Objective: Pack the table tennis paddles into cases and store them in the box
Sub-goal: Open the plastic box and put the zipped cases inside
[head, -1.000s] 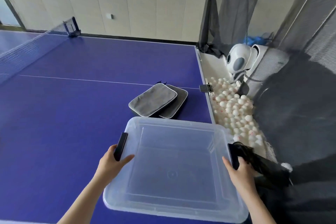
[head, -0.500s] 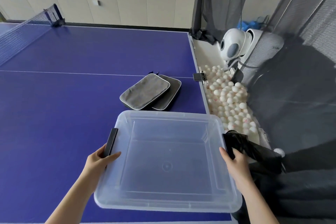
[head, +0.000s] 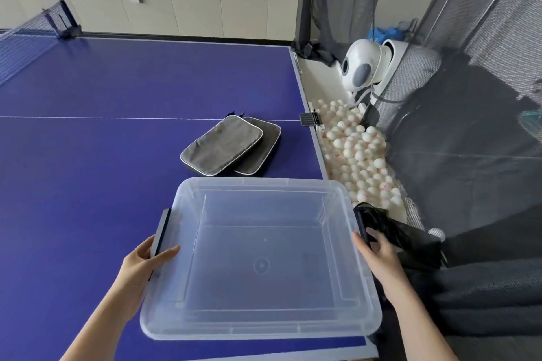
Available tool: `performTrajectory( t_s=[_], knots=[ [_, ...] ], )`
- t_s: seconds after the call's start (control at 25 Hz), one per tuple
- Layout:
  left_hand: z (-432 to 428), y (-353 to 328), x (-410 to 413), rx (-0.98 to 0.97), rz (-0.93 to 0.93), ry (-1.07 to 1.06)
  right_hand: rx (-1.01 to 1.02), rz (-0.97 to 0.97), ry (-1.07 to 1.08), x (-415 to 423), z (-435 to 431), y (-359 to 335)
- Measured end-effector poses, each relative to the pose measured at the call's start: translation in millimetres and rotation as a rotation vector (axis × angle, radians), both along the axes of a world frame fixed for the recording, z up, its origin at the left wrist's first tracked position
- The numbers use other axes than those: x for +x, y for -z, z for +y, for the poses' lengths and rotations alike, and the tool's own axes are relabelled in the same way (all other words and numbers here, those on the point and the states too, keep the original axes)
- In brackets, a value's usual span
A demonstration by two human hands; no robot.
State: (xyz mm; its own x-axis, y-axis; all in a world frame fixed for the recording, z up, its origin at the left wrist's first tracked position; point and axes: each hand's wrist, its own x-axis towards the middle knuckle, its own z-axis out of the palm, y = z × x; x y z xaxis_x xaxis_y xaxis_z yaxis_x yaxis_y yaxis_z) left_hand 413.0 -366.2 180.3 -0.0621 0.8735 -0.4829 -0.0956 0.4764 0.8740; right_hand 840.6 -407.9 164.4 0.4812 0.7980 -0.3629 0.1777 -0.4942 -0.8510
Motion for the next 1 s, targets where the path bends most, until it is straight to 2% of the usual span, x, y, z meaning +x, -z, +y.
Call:
performTrajectory(
  t_s=[0.24,0.32,0.52,0.72,1.0],
  knots=[
    [1,3,0,0.138,0.256,-0.014,0.092,-0.34,-0.091,-8,-6,-10],
    [-2,3,-3,0.175,0.342,0.045,0.087,-0.392,-0.142,-14,-10,-8],
    [-13,3,8,0.177,0.302,0.164,0.056,-0.358,-0.207,-27,-16,-5],
    [-10,7,15,0.202,0.379,0.24,0.063,-0.38,-0.251,-26,-10,-5],
    [-9,-17,8,0.224,0.423,0.211,0.126,-0.351,-0.264,-19,-4,-21]
  ],
)
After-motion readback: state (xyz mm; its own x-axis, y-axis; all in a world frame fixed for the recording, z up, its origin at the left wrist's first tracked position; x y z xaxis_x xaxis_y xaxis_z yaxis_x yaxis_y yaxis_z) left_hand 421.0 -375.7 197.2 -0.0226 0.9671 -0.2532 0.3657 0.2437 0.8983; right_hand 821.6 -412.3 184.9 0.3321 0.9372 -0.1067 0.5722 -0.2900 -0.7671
